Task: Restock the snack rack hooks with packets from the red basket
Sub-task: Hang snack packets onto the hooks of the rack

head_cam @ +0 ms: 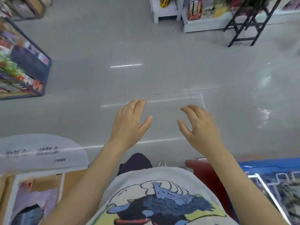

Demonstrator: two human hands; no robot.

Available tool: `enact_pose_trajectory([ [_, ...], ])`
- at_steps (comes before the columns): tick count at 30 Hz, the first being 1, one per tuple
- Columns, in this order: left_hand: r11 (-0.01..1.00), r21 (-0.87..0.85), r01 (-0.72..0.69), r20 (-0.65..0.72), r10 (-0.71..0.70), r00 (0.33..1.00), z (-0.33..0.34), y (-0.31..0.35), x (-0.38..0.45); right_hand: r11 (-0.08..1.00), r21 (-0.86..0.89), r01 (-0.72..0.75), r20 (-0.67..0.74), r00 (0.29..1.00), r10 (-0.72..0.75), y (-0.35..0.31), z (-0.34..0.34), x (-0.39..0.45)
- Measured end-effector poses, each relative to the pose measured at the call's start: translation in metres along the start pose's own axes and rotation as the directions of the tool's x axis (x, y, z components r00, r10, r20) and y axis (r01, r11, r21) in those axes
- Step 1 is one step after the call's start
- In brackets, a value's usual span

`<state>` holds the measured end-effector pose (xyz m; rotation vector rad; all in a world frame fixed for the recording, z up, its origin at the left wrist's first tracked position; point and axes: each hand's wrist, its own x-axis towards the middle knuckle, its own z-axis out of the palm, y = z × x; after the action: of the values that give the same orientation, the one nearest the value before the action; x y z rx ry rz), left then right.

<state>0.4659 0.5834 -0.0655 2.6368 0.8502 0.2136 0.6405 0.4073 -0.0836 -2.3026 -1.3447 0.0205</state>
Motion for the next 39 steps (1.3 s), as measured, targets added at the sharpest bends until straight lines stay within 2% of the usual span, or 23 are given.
enact_pose_trajectory([
  [7,0.997,-0.047,-0.057,-0.049,0.055,0.997,0.028,-0.024,0.186,0.998,-0.032,-0.059,-0.024,0.998,0.058,0.075,0.018,0.167],
  [12,0.987,-0.077,-0.143,0.011,0.144,0.99,0.023,-0.027,0.336,0.989,-0.055,-0.139,-0.027,0.99,0.138,0.123,0.016,0.278],
  [14,0.977,-0.078,-0.197,0.05,0.202,0.978,0.021,-0.018,0.402,0.979,-0.053,-0.197,-0.073,0.978,0.193,0.144,0.01,0.314],
  [21,0.899,-0.096,-0.427,0.202,0.438,0.876,0.056,0.055,0.593,0.848,0.015,-0.53,-0.157,0.836,0.526,0.249,-0.008,0.391],
  [27,0.852,-0.072,-0.519,0.267,0.518,0.813,0.104,0.14,0.757,0.757,0.06,-0.65,-0.208,0.734,0.647,0.381,-0.026,0.478],
  [32,0.859,-0.059,-0.508,0.302,0.501,0.811,0.12,0.211,0.881,0.756,0.088,-0.648,-0.202,0.732,0.651,0.498,-0.077,0.574],
  [39,0.906,-0.081,-0.415,0.287,0.419,0.861,0.145,0.252,1.032,0.831,0.033,-0.556,-0.139,0.821,0.554,0.623,-0.119,0.717],
])
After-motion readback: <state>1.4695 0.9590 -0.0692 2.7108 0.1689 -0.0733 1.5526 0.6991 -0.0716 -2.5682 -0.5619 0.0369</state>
